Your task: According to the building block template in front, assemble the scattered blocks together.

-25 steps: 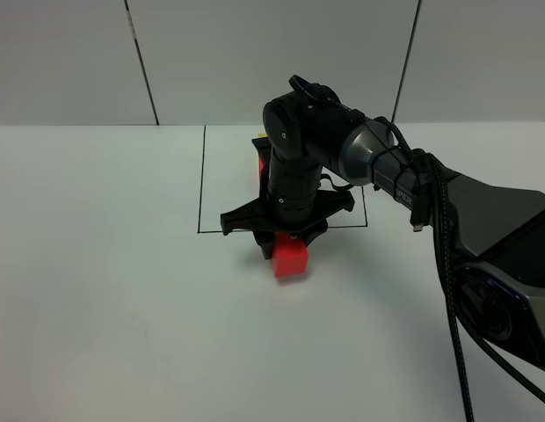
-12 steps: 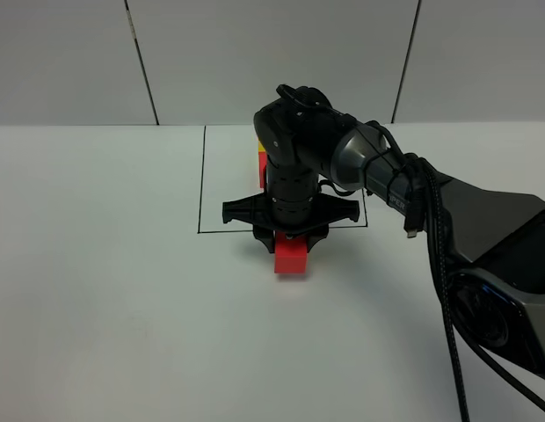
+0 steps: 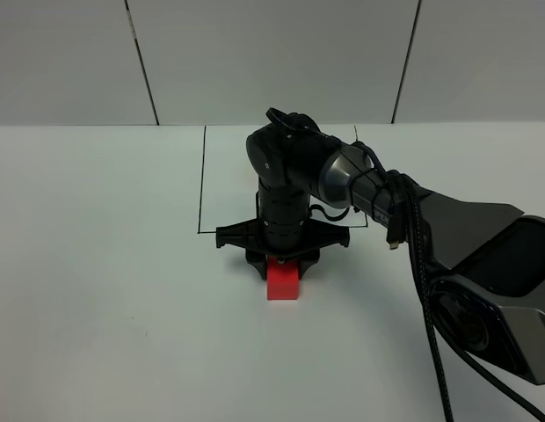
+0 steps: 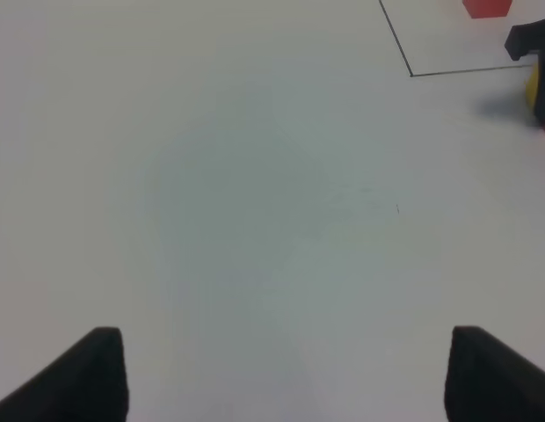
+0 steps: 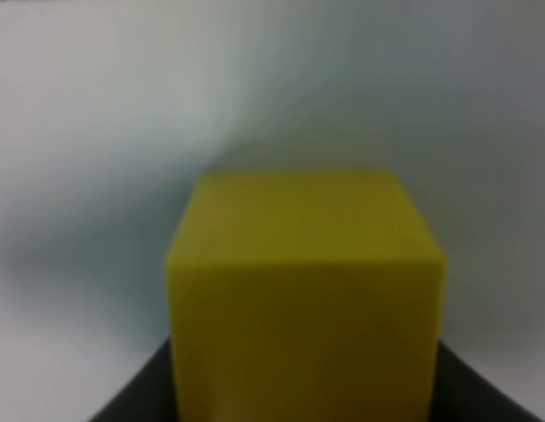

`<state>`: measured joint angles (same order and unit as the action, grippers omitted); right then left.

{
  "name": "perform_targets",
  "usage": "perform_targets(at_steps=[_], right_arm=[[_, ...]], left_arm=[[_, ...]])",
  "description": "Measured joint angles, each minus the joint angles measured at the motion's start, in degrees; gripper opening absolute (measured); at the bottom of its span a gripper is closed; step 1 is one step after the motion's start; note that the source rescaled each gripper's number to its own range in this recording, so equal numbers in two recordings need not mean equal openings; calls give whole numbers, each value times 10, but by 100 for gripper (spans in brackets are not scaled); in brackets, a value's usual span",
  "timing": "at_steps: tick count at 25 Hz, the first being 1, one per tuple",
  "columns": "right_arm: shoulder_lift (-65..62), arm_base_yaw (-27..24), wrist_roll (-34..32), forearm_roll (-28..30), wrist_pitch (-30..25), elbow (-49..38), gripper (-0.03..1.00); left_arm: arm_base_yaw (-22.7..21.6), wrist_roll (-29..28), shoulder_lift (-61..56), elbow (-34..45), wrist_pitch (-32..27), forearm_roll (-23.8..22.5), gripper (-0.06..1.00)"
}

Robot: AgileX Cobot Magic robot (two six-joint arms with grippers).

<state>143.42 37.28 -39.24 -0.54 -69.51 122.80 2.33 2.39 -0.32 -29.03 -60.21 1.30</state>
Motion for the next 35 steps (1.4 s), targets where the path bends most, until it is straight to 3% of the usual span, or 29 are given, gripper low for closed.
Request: perform_targets(at_steps=[14,16,22,25,29,35], right_arm=[[1,0,19,-25,1,0,1],[3,0,31,-33,3,0,13],[5,0,37,-19,9,1,88],[3,0,42,-13,10,1,97],[-19,-6,59,-20,6,0,100],[-77,-29,152,-12,1,0,100]], left_arm=[[0,0,0,0,0,0,72],[0,0,0,0,0,0,72],[0,0,0,0,0,0,72],[0,0,0,0,0,0,72],[0,0,0,0,0,0,72],[0,0,0,0,0,0,72]])
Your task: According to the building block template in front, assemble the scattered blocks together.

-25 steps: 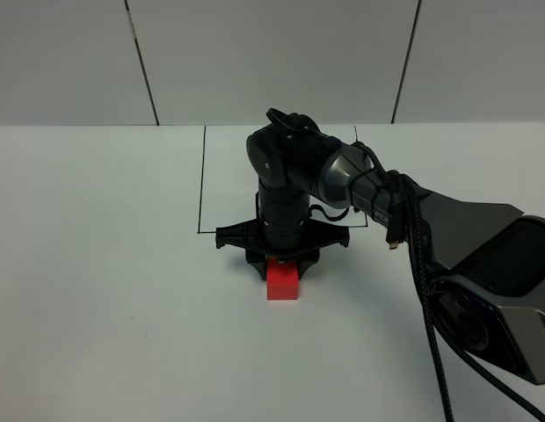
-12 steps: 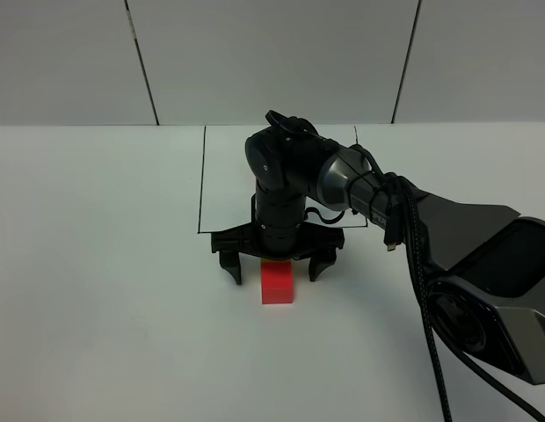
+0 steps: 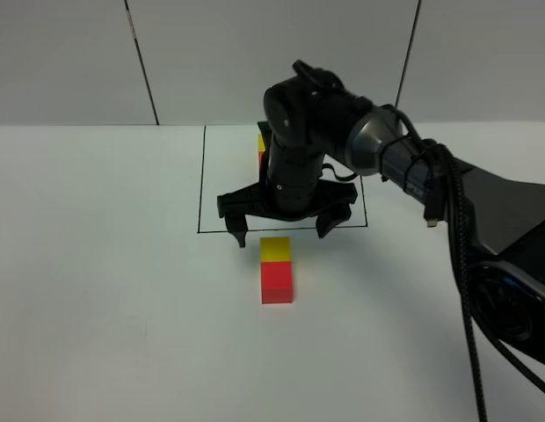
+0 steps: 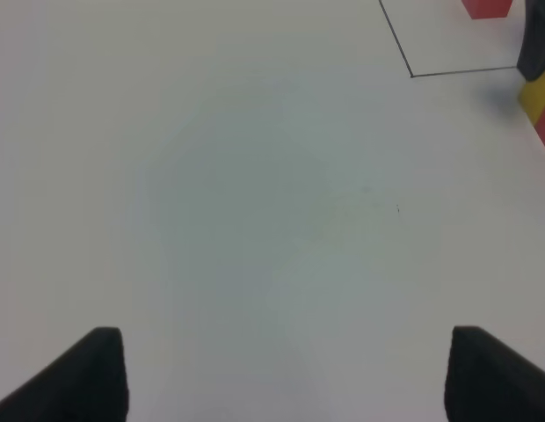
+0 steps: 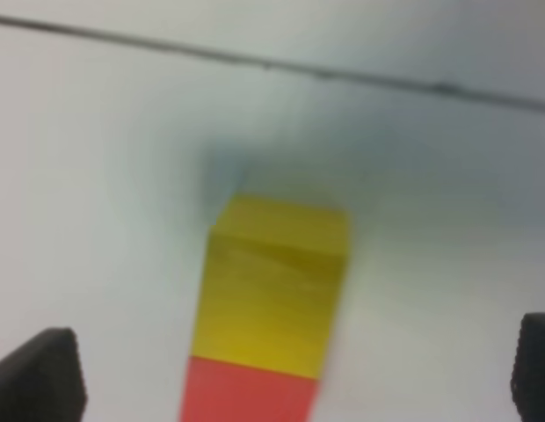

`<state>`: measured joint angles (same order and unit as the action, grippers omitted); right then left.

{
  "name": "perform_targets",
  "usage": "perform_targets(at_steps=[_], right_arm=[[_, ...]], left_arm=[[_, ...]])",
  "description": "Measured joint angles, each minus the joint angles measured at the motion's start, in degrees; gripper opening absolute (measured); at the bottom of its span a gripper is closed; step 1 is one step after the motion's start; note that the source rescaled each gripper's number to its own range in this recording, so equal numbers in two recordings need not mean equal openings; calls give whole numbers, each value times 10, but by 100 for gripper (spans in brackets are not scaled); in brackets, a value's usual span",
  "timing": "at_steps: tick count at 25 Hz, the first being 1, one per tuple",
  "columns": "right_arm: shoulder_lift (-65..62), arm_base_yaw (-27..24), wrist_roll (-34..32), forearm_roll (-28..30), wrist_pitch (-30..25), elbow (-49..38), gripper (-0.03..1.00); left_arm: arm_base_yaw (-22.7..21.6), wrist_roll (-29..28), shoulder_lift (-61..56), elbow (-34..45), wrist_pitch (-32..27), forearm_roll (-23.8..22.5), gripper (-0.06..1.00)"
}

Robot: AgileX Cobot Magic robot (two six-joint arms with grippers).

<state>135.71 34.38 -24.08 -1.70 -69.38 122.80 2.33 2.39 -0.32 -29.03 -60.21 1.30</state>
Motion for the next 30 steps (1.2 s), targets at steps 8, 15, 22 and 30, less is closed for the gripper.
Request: perform_targets(at_steps=[8,15,22,30], right_arm=[[-46,-120,109,17,-2,-1,100],[-104,-242,132,23,-2,-23,100],[-157,-293,149,23,-4,-26,100],[-243,-296,168,45,-3,-84,98]], left_arm=[[0,0,0,0,0,0,72],[0,0,0,0,0,0,72],[0,0,0,0,0,0,72],[0,0,0,0,0,0,72]])
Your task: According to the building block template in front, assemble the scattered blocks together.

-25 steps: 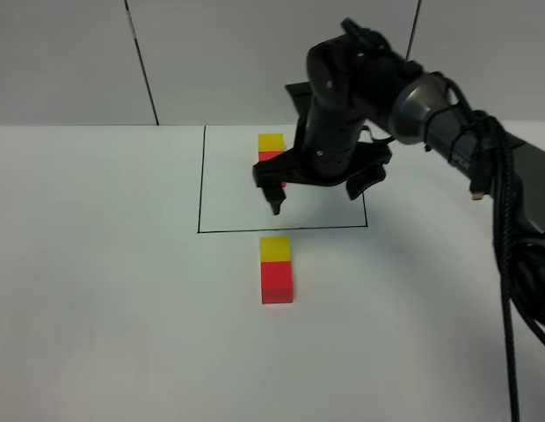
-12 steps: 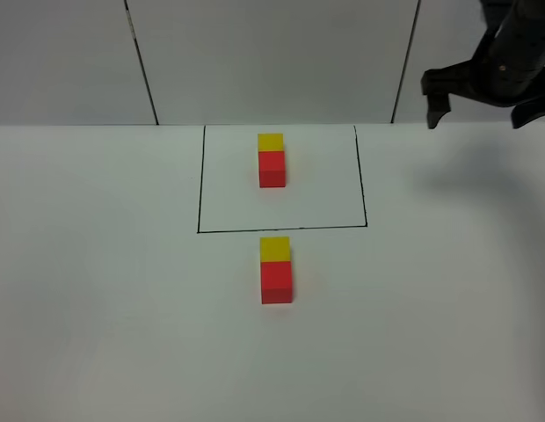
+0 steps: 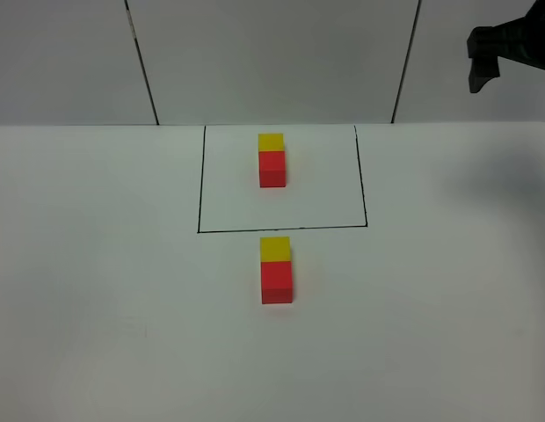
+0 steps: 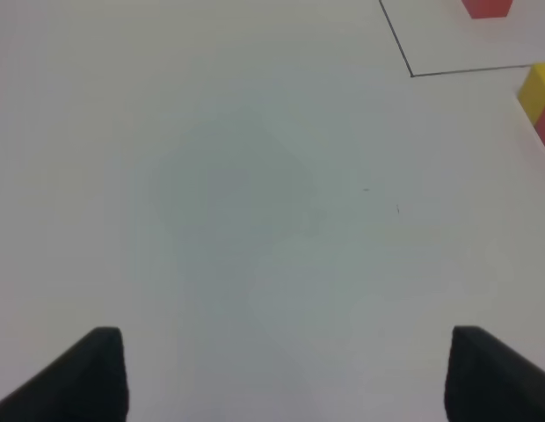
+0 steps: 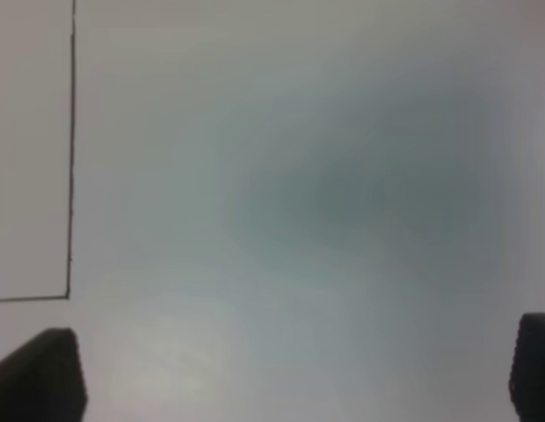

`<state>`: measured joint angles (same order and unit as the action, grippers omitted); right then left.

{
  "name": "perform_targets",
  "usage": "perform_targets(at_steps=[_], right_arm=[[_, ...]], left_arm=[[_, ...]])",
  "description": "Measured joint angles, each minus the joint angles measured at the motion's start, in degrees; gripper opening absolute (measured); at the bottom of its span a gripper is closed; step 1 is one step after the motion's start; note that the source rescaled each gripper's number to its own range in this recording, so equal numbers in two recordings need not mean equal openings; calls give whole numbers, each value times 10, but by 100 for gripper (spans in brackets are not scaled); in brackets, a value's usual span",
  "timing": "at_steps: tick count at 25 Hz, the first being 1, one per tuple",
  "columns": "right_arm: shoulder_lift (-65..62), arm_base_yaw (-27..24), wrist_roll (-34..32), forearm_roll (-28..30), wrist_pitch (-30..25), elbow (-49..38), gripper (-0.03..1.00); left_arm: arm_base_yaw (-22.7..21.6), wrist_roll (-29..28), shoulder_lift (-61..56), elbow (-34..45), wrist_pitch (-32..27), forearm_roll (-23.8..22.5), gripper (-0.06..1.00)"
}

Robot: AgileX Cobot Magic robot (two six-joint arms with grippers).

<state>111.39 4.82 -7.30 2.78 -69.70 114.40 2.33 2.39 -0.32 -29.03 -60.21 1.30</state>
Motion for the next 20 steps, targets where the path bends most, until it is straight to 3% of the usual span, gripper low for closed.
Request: perform_targets(at_steps=[4,15,20], right_arm=[[-75,-1,-4,17,33,-102,97],[-346,-1,-37,18,252,-502,96],[-474,-1,-56,18,278,-632,96]], left_arm=[[0,0,0,0,0,0,72],[0,0,0,0,0,0,72],[0,0,0,0,0,0,72]])
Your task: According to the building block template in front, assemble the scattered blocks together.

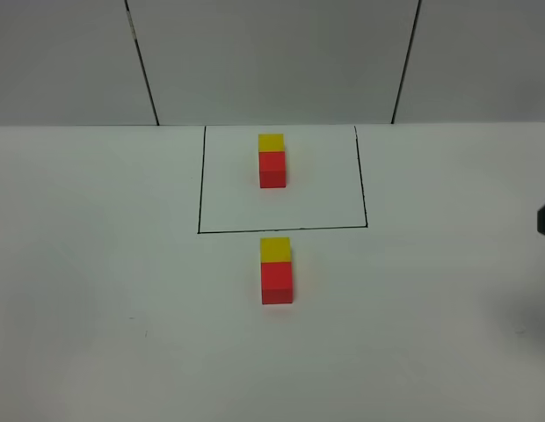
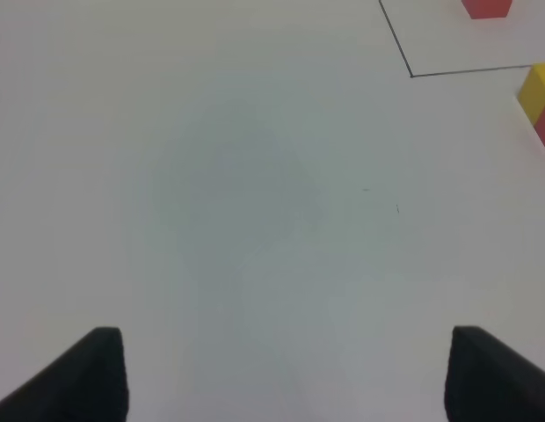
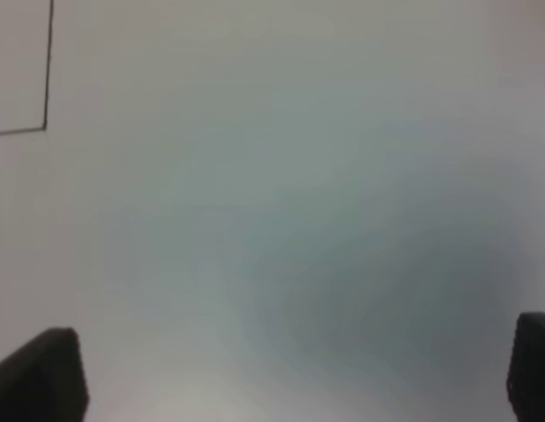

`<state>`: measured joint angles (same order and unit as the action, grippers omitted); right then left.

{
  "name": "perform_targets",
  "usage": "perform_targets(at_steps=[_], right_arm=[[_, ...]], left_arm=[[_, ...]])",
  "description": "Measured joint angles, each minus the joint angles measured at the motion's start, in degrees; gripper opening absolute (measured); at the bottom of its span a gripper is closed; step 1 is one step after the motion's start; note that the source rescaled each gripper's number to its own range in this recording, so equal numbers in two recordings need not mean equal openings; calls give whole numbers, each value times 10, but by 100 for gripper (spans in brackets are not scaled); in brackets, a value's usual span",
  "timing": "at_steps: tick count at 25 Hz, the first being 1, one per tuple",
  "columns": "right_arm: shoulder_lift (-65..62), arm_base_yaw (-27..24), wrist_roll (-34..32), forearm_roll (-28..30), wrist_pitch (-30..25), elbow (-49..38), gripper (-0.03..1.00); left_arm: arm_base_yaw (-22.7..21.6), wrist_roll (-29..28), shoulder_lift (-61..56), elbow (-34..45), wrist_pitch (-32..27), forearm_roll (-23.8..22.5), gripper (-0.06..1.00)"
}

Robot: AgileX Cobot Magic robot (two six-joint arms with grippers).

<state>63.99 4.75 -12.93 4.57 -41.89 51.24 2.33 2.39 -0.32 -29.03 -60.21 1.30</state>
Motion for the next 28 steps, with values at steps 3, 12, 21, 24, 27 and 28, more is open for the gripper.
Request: perform_targets(at_steps=[3,12,21,24,27,28], right_arm=[[-72,0,-10,13,-26,-52,96],[-310,0,-17,56,-151,-137,96],[-520,0,-17,40,-210,-183,96],[-579,0,-15,34,-208,-211,96],[-627,0,-14,29,-208,-225,96],[-633,0,-13,26,-209,-225,96]], left_arm=[[0,0,0,0,0,0,72],[0,0,0,0,0,0,72],[0,0,0,0,0,0,72],[0,0,0,0,0,0,72],[0,0,0,0,0,0,72],[0,0,0,0,0,0,72]])
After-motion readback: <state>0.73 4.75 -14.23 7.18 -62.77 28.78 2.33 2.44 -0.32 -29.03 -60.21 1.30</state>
